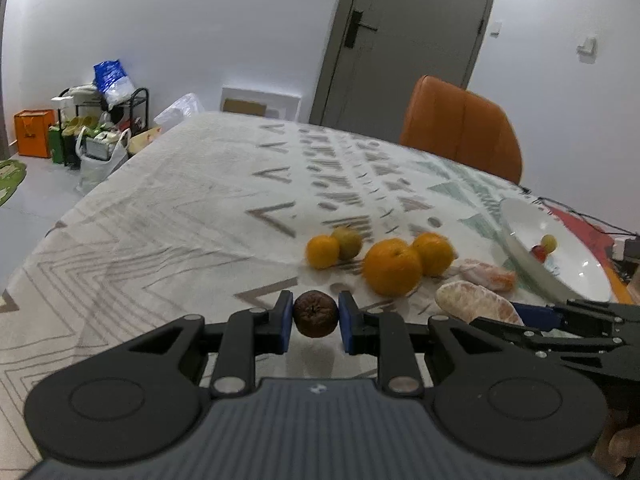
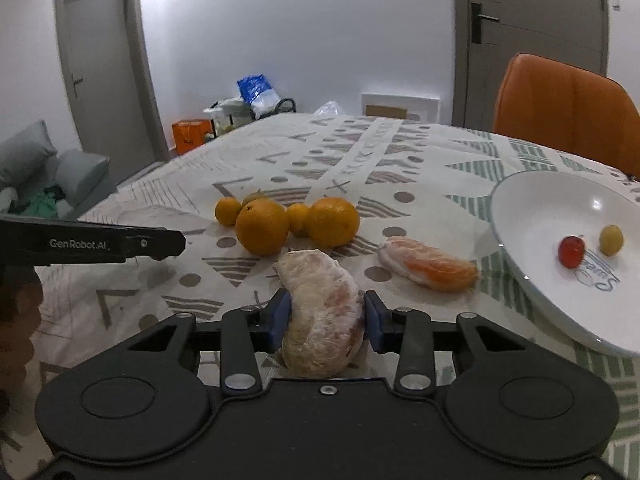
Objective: Organize fruits
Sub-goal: 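Carry both fruits to the white bowl and open the right tool to release the pomelo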
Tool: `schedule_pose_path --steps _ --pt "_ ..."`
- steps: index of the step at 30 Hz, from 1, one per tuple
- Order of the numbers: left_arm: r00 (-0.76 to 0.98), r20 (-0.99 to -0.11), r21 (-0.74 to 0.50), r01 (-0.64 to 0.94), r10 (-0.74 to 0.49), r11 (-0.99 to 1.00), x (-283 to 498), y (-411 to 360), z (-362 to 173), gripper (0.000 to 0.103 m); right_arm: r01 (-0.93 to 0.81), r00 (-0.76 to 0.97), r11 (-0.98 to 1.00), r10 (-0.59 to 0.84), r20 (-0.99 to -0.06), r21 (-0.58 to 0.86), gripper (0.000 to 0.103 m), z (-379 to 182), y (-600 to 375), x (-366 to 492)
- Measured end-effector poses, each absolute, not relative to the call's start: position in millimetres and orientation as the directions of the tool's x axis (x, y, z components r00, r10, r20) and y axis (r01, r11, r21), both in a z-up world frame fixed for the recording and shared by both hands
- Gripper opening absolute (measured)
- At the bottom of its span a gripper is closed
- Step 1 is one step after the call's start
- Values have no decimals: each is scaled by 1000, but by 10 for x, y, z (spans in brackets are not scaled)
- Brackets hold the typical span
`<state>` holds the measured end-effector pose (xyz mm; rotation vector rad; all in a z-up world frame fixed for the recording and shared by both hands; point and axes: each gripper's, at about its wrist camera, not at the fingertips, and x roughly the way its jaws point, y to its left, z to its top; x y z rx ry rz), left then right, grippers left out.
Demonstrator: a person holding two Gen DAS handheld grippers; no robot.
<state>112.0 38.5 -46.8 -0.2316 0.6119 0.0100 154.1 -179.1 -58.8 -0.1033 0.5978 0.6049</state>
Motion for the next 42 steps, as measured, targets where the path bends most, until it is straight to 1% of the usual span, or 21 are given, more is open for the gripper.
schedule_pose_path --steps 2,17,42 --pt "827 -557 -211 -59 -70 976 1112 326 -435 23 -554 671 828 506 -543 87 37 -550 -1852 1494" --pt "831 -539 -177 46 -136 983 1256 -146 -303 23 -462 756 874 478 -447 152 37 -327 -2460 1457" --pt "822 -543 -120 128 -173 984 1597 -648 -252 23 -353 809 916 401 -429 191 37 -350 -3027 1705"
